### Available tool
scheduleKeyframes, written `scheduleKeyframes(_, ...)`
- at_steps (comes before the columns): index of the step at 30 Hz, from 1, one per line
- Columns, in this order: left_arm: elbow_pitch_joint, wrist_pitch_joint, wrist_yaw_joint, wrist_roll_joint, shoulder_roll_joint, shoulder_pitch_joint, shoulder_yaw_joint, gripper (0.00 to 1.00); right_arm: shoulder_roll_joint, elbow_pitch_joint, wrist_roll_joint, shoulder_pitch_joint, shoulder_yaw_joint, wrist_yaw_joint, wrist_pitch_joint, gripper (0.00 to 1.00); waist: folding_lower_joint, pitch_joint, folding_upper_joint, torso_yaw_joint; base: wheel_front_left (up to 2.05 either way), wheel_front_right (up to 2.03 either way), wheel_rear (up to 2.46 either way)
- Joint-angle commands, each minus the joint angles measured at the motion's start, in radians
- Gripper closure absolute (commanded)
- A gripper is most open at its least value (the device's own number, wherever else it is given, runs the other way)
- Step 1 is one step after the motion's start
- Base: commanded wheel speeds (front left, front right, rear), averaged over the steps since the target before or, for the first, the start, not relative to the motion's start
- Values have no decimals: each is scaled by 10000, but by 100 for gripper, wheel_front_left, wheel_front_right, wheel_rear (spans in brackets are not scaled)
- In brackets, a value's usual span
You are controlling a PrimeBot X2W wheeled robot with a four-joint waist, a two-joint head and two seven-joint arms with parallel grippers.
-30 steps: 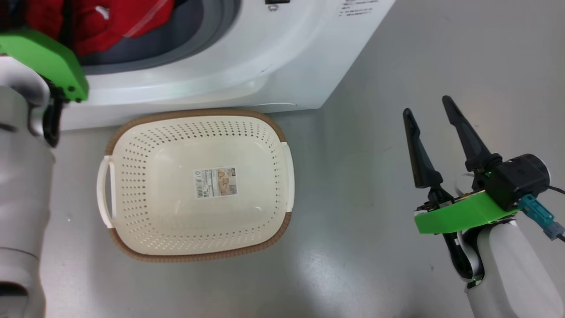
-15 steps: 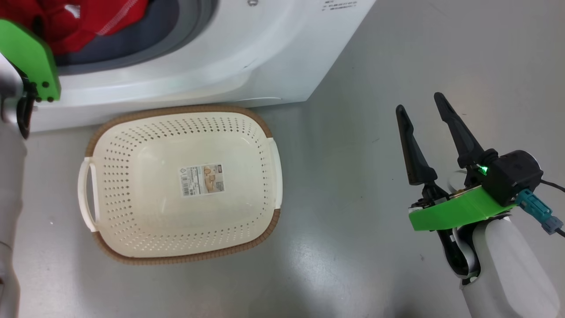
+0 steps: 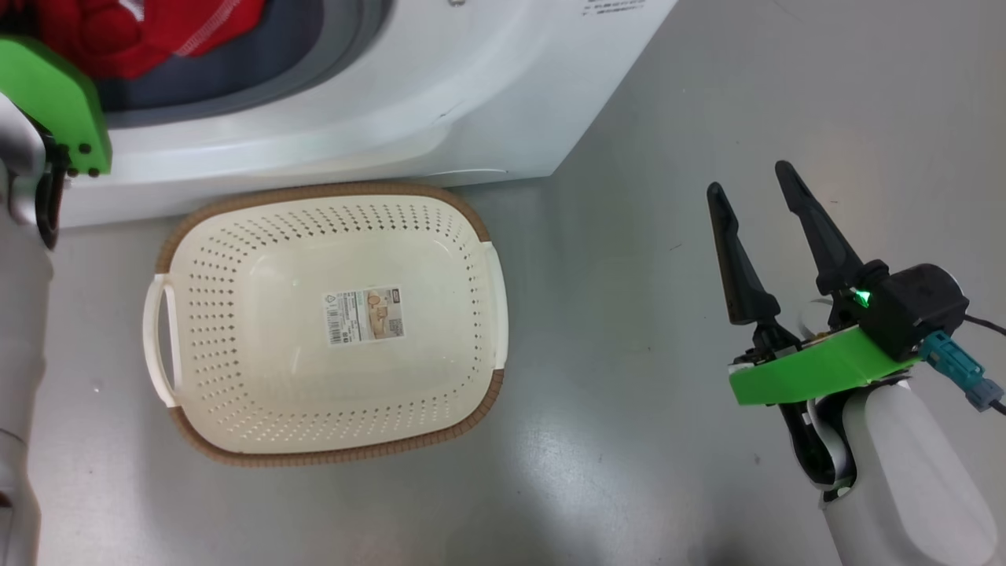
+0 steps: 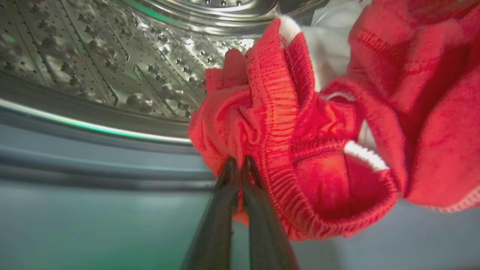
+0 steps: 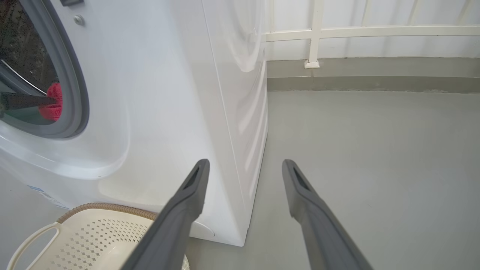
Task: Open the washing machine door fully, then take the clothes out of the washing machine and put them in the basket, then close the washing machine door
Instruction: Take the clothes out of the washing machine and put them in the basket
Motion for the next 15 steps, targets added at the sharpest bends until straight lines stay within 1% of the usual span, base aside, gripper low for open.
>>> scheduleKeyframes(1,-296,-352,-66,-127,437,116,117,100,28,-166,84,-74,201,63,-63,0,0,-28,0,59,0,0,0)
scheduleKeyframes(5,-493,-1272,-97,-296,356,248,211,100,28,-101,67,-81,180,63,-63,0,0,-108,0,166,0,0,0)
scheduleKeyframes(9,-648,-1948,-166,-384,310,414,225,100,28,-58,31,-83,167,63,-63,0,0,-223,0,247,0,0,0)
scheduleKeyframes(13,-1015,-2332,-125,-470,296,774,297,100,28,-35,6,-57,163,63,-63,0,0,-397,0,291,0,0,0)
scheduleKeyframes(15,-1341,-2403,-34,-490,328,1008,357,100,28,-41,4,-41,158,63,-63,0,0,-479,0,310,0,0,0)
